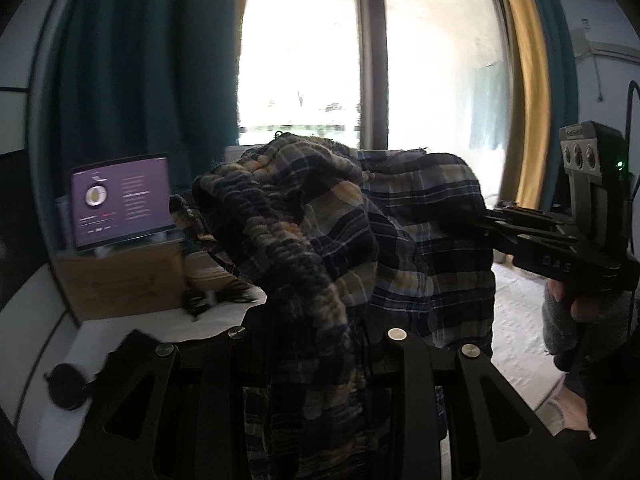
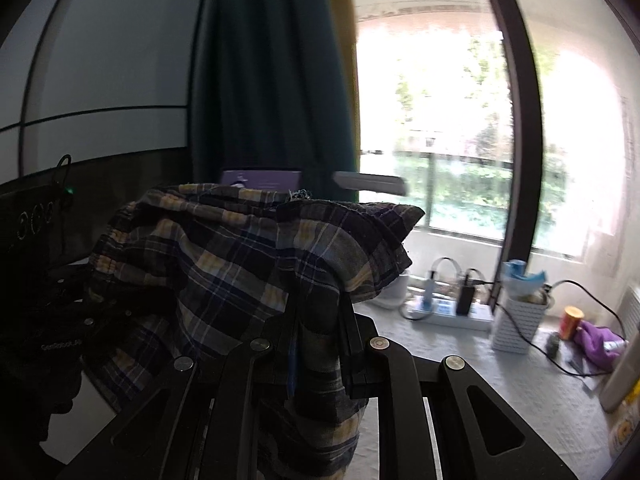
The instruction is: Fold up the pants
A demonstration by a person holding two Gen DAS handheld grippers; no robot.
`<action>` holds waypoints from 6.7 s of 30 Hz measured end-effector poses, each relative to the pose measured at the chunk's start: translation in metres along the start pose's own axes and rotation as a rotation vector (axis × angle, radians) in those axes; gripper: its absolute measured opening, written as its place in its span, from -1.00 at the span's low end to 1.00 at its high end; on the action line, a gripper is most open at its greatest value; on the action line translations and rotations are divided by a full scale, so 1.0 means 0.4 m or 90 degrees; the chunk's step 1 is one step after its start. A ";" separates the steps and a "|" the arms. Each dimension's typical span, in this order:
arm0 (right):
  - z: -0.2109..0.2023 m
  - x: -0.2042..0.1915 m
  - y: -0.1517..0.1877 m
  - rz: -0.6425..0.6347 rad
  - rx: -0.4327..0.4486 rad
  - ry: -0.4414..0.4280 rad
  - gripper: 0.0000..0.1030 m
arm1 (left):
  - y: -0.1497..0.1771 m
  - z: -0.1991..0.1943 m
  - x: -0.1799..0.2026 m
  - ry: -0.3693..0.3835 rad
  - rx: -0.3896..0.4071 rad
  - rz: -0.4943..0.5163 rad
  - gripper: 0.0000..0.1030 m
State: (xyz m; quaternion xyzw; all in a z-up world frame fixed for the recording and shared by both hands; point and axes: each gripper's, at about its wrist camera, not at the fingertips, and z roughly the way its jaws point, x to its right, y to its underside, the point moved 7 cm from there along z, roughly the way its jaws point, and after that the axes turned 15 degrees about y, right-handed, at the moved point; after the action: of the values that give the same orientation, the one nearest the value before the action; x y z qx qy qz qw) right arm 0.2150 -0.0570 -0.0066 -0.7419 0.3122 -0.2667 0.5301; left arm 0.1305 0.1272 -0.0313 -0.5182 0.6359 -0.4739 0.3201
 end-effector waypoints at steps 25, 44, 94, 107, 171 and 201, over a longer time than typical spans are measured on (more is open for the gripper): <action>0.297 -0.292 0.125 0.011 -0.125 -0.099 -0.69 | 0.195 -0.019 -0.336 -0.062 -0.075 -0.120 -0.43; 0.615 -0.246 0.286 0.056 -0.288 -0.080 -0.69 | 0.337 0.186 -0.487 -0.051 -0.225 -0.226 -0.39; 0.570 -0.140 0.402 0.101 -0.384 0.007 0.12 | 0.413 0.039 -0.515 -0.157 -0.260 -0.278 0.35; 0.625 -0.117 0.345 0.113 -0.353 0.020 0.12 | 0.396 0.071 -0.459 -0.091 -0.254 -0.278 0.35; 0.457 -0.079 0.352 0.102 -0.333 0.068 0.28 | 0.394 0.003 -0.476 -0.173 -0.217 -0.308 0.39; 0.147 -0.007 0.352 0.103 -0.273 0.110 0.32 | 0.345 -0.037 -0.221 -0.129 -0.203 -0.205 0.39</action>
State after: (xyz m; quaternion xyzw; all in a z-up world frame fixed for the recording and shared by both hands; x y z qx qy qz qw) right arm 0.2305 -0.0526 -0.1583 -0.7843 0.4643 -0.2138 0.3515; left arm 0.0910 0.2181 -0.1627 -0.7017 0.5766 -0.3578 0.2170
